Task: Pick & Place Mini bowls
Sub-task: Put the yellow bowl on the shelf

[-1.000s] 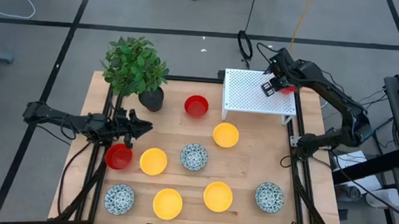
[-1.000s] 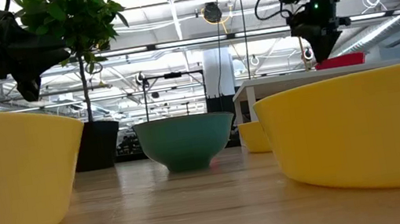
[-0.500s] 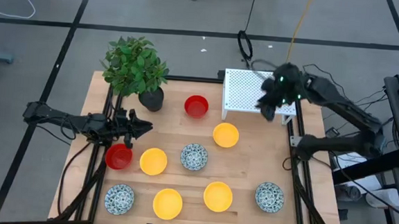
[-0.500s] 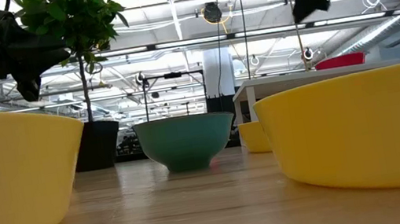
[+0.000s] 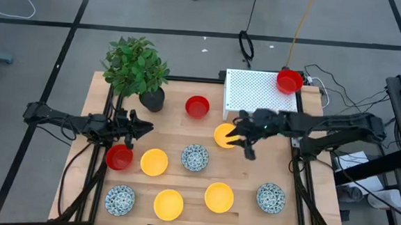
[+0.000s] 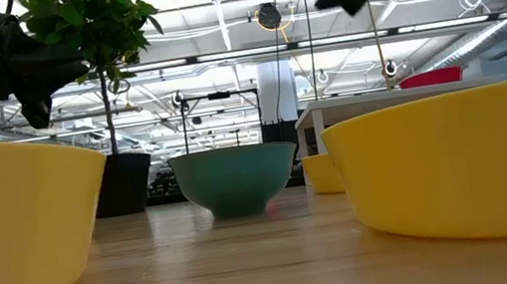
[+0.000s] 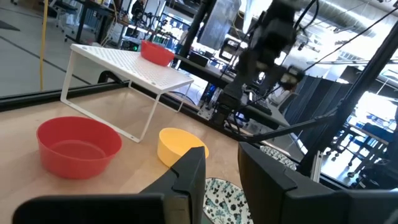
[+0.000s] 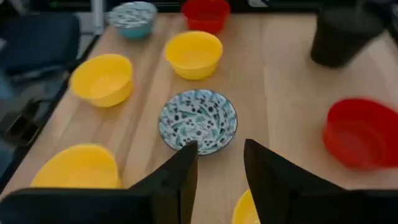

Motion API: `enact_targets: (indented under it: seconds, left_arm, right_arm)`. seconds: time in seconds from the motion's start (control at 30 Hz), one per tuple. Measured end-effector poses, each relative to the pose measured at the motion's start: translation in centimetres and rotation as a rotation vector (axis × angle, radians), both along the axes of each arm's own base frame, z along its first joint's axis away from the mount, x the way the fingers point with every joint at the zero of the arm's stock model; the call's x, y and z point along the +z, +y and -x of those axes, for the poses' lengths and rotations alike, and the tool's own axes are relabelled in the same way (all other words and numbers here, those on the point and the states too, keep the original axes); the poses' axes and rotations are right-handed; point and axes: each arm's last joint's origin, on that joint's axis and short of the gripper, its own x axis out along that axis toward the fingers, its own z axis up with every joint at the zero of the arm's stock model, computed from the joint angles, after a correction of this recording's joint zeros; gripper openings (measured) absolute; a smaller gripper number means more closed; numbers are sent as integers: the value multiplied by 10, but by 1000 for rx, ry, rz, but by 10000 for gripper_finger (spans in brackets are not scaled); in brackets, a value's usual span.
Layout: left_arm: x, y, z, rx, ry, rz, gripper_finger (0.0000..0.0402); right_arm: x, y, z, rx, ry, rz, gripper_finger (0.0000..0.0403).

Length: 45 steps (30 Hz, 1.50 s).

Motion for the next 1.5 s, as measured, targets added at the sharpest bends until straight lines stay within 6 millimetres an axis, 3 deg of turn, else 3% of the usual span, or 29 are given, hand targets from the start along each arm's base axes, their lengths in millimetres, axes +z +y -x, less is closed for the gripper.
enact_targets:
  seconds: [0.13,0.37,0.53,0.83,1.0,1.17,1.27,1.37,1.5]
  left_arm:
    - [0,0,0,0,0,0,97]
    - [0,0,0,0,0,0,97]
    - [0,0,0,0,0,0,97]
    - [0,0,0,0,0,0,97]
    - [0,0,0,0,0,0,97]
    - [0,0,0,0,-1,0,97]
    - [0,0,0,0,0,0,97]
    - [0,0,0,0,1,0,97]
    - [0,0,0,-1,0,1,97]
  right_arm:
    - [-38,9,-4,-39,106,-38,155]
    - [-83,18,-14,-6,260,153,195]
    - [-109,17,-23,-19,361,292,198]
    - [-139,14,-32,-21,463,292,178]
    - [-141,15,-33,-21,466,292,132]
    - [-136,16,-32,-46,451,260,24]
    - [-131,21,-32,-38,437,252,10]
    - [-113,32,-38,11,358,226,3]
    - [-73,46,-44,57,219,203,2]
